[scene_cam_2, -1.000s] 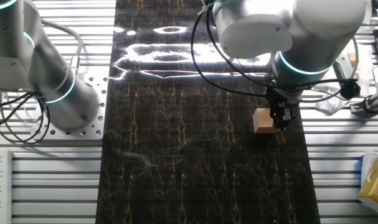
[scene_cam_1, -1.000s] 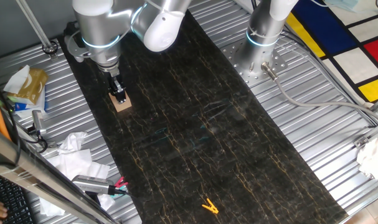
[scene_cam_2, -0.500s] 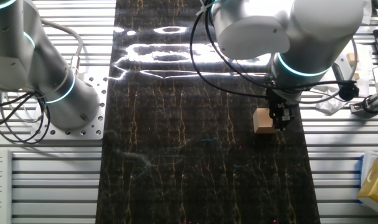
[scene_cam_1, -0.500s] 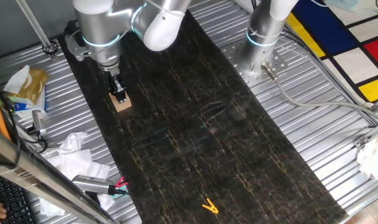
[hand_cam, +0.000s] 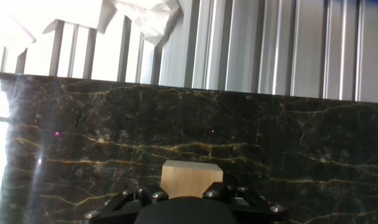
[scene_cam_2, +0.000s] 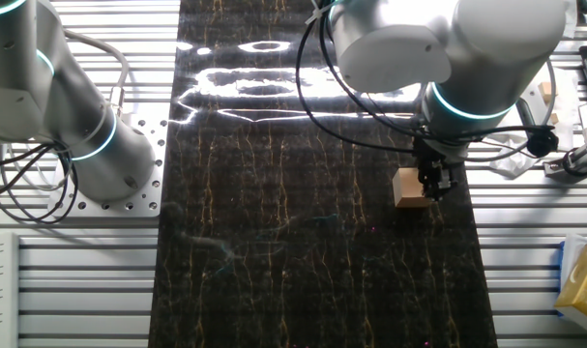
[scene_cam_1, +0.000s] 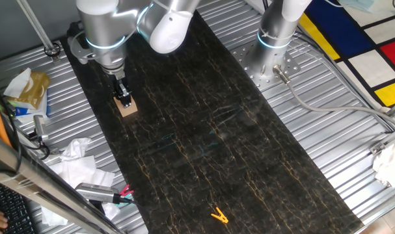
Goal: Hold a small block with the gripper and sweep it from left to right on the table
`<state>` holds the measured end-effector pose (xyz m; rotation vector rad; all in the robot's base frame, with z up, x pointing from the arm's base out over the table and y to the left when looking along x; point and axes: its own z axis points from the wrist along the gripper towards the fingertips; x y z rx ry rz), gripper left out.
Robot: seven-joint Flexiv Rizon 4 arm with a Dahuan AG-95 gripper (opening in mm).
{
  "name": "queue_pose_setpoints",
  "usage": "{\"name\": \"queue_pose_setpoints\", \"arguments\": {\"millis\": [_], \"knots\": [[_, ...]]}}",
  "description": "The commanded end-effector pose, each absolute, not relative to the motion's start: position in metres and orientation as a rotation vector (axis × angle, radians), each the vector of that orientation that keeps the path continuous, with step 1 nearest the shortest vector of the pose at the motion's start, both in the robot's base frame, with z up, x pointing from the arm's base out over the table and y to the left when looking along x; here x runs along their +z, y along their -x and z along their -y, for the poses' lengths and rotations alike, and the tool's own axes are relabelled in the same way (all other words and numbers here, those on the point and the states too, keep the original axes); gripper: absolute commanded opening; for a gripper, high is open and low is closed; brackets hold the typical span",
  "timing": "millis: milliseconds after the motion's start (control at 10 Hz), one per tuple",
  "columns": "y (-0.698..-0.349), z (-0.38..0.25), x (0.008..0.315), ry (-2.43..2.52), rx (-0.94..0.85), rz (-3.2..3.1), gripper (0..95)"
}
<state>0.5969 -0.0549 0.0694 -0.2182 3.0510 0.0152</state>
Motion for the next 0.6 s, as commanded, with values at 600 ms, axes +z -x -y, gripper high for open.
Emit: {"name": "queue_pose_setpoints", "arguments": {"millis": [600], "knots": [[-0.5977, 0.0544, 0.0697, 0.258, 0.004, -3.044, 76.0]]}}
